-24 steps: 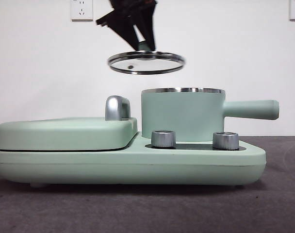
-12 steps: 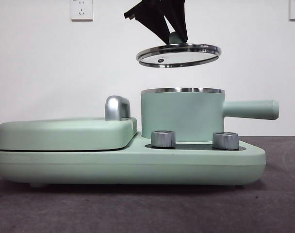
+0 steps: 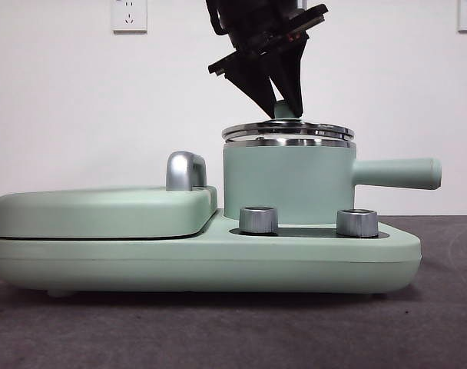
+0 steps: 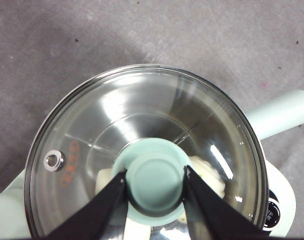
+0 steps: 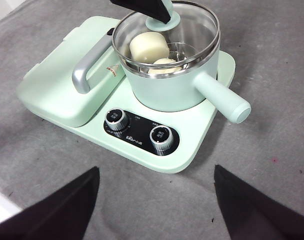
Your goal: Put the buns in a small steamer
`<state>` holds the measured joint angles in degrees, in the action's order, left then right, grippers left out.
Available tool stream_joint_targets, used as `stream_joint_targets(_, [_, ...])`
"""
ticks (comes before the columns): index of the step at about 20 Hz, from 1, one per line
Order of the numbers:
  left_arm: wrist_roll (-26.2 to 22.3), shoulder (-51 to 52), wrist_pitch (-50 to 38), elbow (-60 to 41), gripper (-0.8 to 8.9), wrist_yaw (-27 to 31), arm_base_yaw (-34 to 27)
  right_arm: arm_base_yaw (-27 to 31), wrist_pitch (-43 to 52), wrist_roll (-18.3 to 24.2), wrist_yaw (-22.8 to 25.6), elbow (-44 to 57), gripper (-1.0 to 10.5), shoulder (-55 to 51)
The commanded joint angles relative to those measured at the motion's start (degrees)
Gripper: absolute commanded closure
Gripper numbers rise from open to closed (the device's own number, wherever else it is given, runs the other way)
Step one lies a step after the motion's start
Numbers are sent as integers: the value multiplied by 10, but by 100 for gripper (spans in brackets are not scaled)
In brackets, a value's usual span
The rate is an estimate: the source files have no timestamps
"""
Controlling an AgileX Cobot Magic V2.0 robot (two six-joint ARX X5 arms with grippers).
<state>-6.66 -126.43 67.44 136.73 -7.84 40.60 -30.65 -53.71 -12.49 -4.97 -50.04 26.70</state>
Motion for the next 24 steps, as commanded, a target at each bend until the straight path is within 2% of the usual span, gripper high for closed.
stream_joint_targets(1, [-4,-21,-10,17,798,-14,3,-3,7,-9,-2,-5,585,1])
stream_joint_targets(9, [-7,-25,-8,7,798,-18,5,-3,7,-9,-2,-5,585,1])
stream_joint_targets(15, [-31,-26,0,-8,787,-10,11,-3,7,-9,-2,-5,585,1])
stream_joint_targets(16, [-31,-26,2,-8,762,-10,11,-3,7,-9,-2,-5,585,1])
stream_joint_targets(20, [-11,-21,3,-2,422,-10,6,-3,6,-9,-2,-5,585,1])
stream_joint_targets(21, [-6,-15,3,-2,386,-10,4,-3,6,-9,-2,-5,585,1])
stream_joint_targets(24, [5,18,19,-2,374,-10,3,-3,6,-9,-2,-5,585,1])
